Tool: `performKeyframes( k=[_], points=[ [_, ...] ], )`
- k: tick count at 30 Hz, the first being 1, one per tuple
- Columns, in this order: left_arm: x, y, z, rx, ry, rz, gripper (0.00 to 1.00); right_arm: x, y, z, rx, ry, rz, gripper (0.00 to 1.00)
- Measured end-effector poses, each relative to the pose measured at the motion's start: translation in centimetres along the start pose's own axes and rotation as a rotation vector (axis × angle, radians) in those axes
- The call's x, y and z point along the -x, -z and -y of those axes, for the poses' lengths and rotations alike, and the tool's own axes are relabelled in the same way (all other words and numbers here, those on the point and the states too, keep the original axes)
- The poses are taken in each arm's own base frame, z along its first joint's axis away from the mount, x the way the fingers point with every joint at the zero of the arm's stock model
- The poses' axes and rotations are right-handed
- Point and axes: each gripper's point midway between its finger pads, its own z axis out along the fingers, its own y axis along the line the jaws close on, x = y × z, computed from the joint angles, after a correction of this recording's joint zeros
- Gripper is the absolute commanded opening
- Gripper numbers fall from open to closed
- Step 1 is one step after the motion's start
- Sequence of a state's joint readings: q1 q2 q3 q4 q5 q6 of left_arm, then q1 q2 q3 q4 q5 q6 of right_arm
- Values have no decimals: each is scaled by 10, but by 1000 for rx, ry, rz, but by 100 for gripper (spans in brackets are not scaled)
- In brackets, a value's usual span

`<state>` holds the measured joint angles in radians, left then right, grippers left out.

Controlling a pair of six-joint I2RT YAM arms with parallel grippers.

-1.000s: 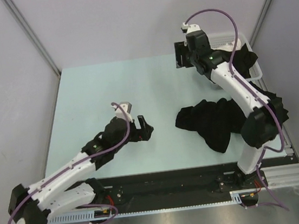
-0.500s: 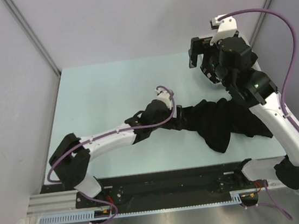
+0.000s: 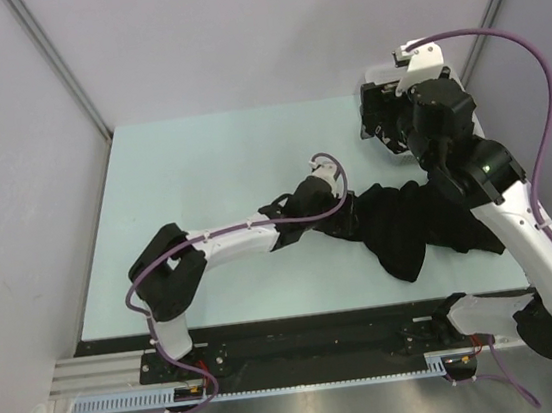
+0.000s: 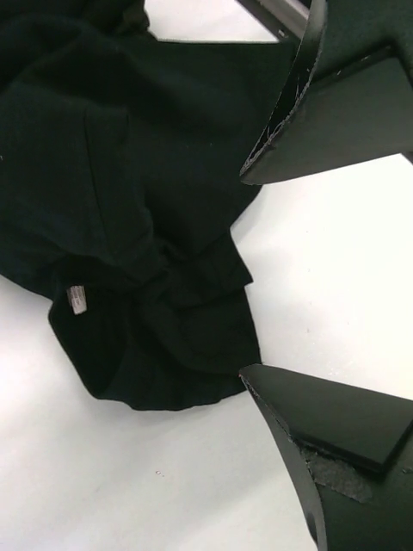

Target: Fold and stack the t-shirts

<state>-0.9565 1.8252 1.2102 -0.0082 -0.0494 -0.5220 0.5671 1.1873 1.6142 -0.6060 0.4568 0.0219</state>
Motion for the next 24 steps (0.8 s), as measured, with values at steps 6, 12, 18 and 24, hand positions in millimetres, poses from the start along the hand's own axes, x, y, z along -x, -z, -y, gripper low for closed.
performKeyframes(
  k=[6, 12, 18, 24],
  points=[
    [-3, -13, -7, 51, -3, -28, 88, 8, 13, 7, -5, -6, 30, 100],
    [-7, -15, -23, 145, -3, -47, 87, -8, 10, 7, -9, 27, -4, 100],
    [-14, -14, -35, 210, 0, -75, 84, -13, 8, 8, -18, 35, -14, 100],
    [-25, -17, -42, 236, 6, -109, 79, -15, 11, 10, -23, 35, -13, 100]
  ],
)
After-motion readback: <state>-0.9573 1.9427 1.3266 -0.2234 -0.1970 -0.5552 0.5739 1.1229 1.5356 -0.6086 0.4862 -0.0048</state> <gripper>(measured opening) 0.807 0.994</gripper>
